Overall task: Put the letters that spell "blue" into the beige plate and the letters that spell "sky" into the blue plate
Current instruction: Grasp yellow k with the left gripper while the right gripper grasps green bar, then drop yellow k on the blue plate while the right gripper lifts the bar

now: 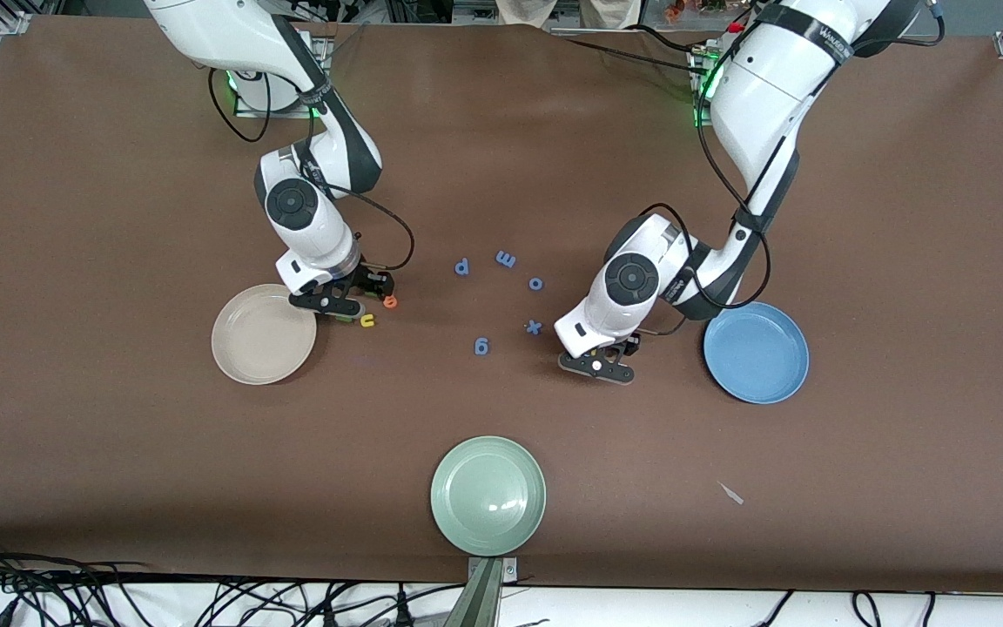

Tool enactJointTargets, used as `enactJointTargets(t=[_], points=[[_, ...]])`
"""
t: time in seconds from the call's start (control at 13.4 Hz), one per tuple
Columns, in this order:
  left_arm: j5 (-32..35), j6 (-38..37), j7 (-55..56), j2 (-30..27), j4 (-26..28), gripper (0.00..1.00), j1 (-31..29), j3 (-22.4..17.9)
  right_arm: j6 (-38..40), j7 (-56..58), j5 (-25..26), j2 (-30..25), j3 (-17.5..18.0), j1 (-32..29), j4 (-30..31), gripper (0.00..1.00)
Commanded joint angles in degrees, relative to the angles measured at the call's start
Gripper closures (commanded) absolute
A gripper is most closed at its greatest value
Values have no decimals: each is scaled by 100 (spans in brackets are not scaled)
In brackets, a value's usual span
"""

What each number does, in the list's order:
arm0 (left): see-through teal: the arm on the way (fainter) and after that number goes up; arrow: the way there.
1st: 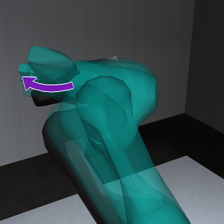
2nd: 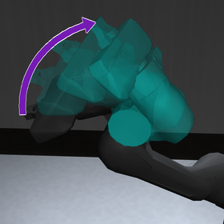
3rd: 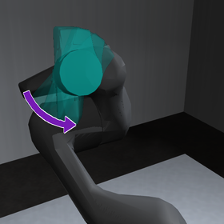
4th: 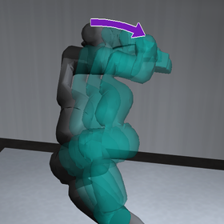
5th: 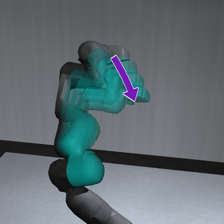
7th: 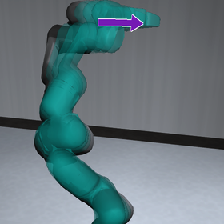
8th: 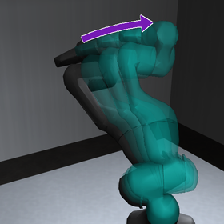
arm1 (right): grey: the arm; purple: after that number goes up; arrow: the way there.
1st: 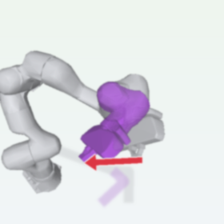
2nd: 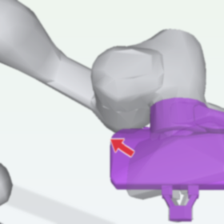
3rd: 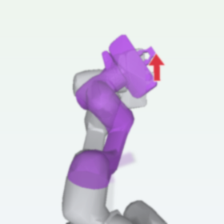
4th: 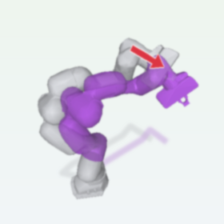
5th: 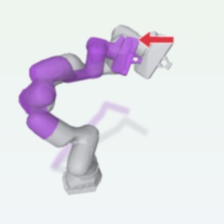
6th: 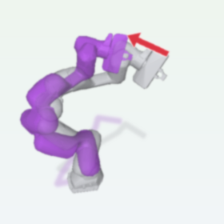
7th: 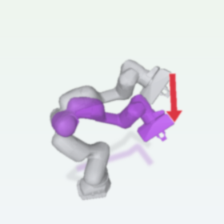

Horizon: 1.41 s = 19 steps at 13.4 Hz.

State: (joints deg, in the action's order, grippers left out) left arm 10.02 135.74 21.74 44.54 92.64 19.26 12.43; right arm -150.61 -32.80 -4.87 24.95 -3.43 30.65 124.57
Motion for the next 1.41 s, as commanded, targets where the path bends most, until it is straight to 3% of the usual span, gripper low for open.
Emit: enactJointTargets(t=[0.0,0.07,0.59,0.97,1.34], points=[[123,40,-135,37,-45,53,-27,5,-153,81,-31,10,-17,11,59,23],[114,40,-135,54,-45,68,-27,-4,-179,81,-31,19,-17,11,59,23],[114,-73,-214,-15,-62,98,-71,-30,-241,-487,-119,45,-87,-15,33,23],[114,-1038,-1371,-630,-159,99,-580,-39,-197,-2297,-119,10,-88,-24,32,22],[123,-2094,-2849,-842,-36,98,-1379,-74,-180,-3380,-119,89,-61,-42,41,22]])
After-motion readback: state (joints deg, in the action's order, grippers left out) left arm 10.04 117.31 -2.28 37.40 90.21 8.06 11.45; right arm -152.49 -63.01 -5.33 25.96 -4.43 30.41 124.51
